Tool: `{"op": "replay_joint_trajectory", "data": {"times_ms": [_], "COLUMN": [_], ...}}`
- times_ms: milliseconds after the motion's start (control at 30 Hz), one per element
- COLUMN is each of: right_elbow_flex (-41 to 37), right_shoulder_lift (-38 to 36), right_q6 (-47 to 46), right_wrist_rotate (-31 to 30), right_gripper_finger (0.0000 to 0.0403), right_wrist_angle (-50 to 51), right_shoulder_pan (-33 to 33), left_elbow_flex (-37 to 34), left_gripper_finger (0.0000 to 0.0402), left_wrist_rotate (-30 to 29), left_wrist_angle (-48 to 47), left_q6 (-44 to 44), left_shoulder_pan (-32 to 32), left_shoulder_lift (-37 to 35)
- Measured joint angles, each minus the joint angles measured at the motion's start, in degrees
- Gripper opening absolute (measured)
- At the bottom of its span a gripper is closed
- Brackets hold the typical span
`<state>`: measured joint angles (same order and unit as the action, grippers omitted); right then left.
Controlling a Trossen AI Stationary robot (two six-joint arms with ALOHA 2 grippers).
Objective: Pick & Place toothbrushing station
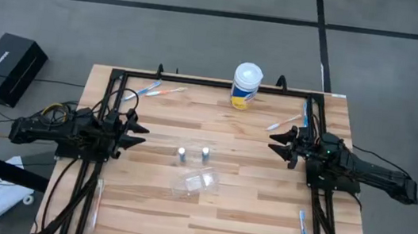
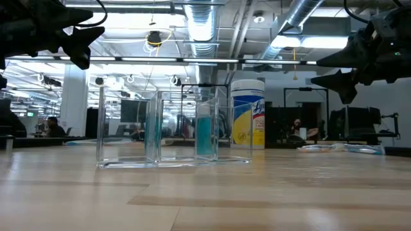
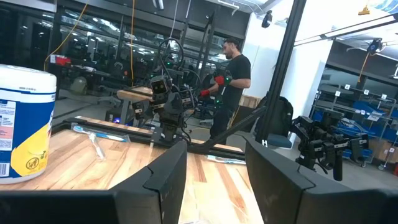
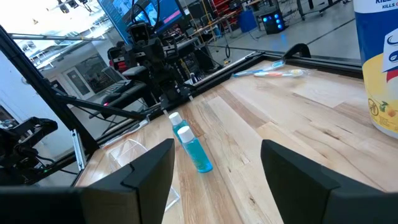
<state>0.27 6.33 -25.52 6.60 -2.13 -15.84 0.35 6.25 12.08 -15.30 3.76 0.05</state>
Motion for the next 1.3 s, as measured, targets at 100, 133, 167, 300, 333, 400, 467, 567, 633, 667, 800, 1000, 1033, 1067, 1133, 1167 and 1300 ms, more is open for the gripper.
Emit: {"op": "replay_joint_trajectory", "data": {"times_ms": [100,133,167,300,333,400,467,567,633,667,800,1000,1033,1067,1133,1167,1300], "right_elbow_flex": [0.0,0.0,0.0,0.0,0.0,0.0,0.0,0.0,0.0,0.0,0.0,0.0,0.1,0.3,0.9,1.3,1.5], "right_shoulder_lift": [0.0,0.0,0.0,0.0,0.0,0.0,0.0,0.0,0.0,0.0,0.0,0.0,0.0,0.0,0.0,0.0,0.0], "right_q6": [0.0,0.0,0.0,0.0,0.0,0.0,0.0,0.0,0.0,0.0,-0.1,-3.5,-3.5,-3.5,-3.5,-3.5,-4.6], "right_wrist_rotate": [0.0,0.0,0.0,0.0,0.0,0.0,0.0,0.0,0.0,-0.1,-3.2,-6.8,-8.3,-9.6,-12.4,-13.8,-15.3], "right_gripper_finger": [0.0230,0.0230,0.0230,0.0230,0.0230,0.0230,0.0230,0.0230,0.0230,0.0230,0.0230,0.0230,0.0230,0.0230,0.0230,0.0230,0.0230], "right_wrist_angle": [0.0,0.0,0.0,0.0,0.0,0.0,0.0,0.0,0.0,0.0,-2.8,-15.4,-17.2,-18.0,-18.6,-19.9,-21.4], "right_shoulder_pan": [0.0,0.0,0.0,0.0,0.0,0.0,0.0,0.0,0.0,0.0,0.0,0.0,0.0,0.0,0.0,0.0,0.0], "left_elbow_flex": [0.0,0.0,0.0,0.0,0.0,0.0,0.0,0.0,0.0,0.0,0.0,0.0,0.0,0.0,0.0,0.0,0.0], "left_gripper_finger": [0.0159,0.0159,0.0159,0.0159,0.0159,0.0159,0.0159,0.0159,0.0159,0.0159,0.0159,0.0159,0.0159,0.0159,0.0159,0.0159,0.0159], "left_wrist_rotate": [0.0,0.0,0.0,0.0,0.0,-0.1,-0.3,-0.9,-1.9,-1.9,-1.9,-1.8,-1.6,-1.4,-1.4,-1.3,-2.2], "left_wrist_angle": [0.0,0.0,0.0,0.0,0.2,1.2,2.3,4.1,5.2,6.0,7.9,11.1,11.9,12.5,13.0,13.0,13.6], "left_q6": [0.0,0.0,0.0,0.0,0.0,0.0,0.0,2.1,3.3,3.3,3.3,-6.3,-7.0,-7.3,-7.4,-7.4,-8.0], "left_shoulder_pan": [0.0,0.0,0.0,0.0,0.0,0.0,0.0,0.0,0.0,0.0,0.0,0.0,0.0,0.0,0.0,0.0,0.0], "left_shoulder_lift": [0.0,0.0,0.0,0.0,0.0,0.0,0.0,0.0,0.0,0.0,0.0,0.4,0.5,0.5,0.4,0.5,0.5]}}
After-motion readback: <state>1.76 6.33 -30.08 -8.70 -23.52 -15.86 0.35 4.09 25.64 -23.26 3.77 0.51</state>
